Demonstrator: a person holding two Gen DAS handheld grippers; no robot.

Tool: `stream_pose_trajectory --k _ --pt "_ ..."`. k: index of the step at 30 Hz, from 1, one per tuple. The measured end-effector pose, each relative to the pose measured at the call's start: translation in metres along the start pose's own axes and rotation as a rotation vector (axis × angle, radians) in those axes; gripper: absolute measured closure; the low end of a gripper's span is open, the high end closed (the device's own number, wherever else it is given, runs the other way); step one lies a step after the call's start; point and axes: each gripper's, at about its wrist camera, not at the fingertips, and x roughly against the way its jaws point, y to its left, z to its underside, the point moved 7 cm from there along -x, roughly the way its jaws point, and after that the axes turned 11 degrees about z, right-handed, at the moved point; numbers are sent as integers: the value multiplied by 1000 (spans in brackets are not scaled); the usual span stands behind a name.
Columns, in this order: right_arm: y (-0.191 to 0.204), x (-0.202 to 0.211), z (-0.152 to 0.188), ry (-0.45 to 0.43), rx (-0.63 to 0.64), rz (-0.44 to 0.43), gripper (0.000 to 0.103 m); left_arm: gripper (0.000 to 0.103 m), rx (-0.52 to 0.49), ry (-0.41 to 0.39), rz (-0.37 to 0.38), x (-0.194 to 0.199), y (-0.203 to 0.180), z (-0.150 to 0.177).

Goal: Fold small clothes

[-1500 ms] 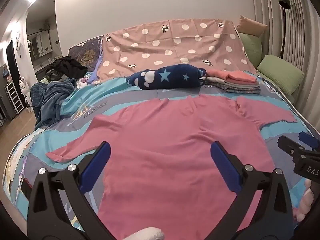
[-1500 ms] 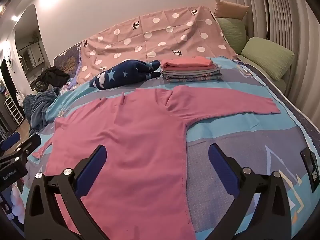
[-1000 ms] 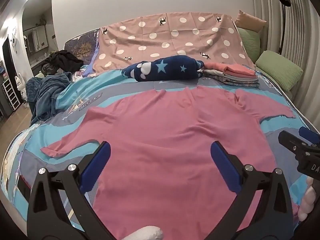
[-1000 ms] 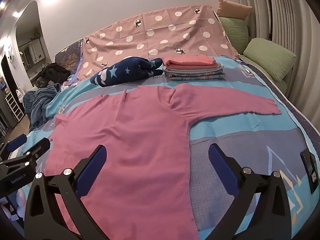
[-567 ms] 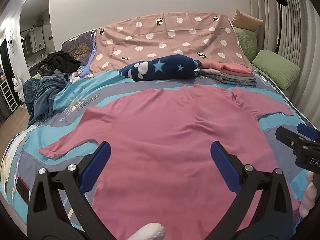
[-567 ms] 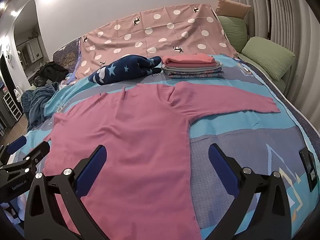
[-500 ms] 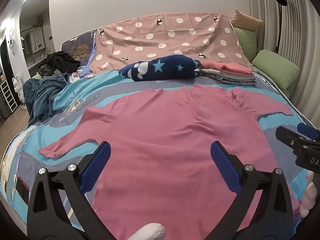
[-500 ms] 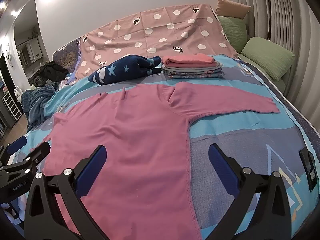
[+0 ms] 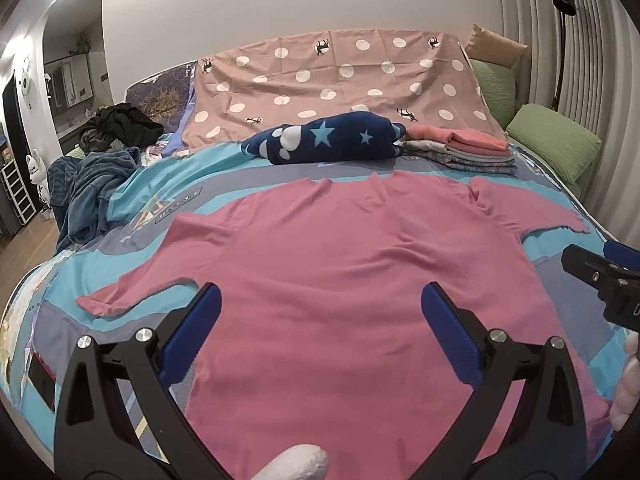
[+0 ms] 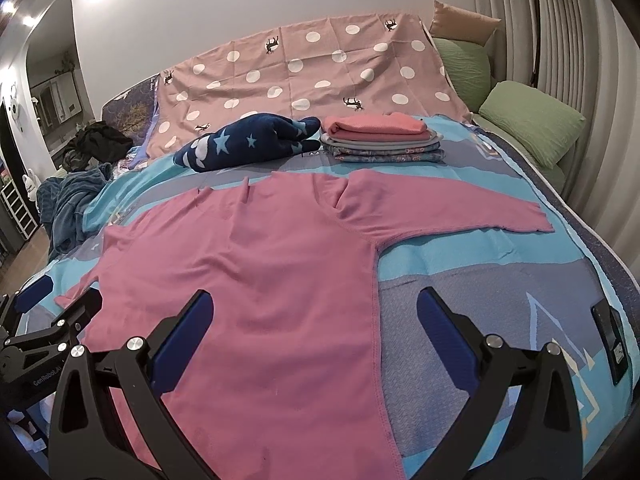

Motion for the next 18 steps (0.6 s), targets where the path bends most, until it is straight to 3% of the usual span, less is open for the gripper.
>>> stream_pose_trajectory --k 18 --pt "2 3 -4 -19 -4 19 1 2 4 37 24 -7 4 9"
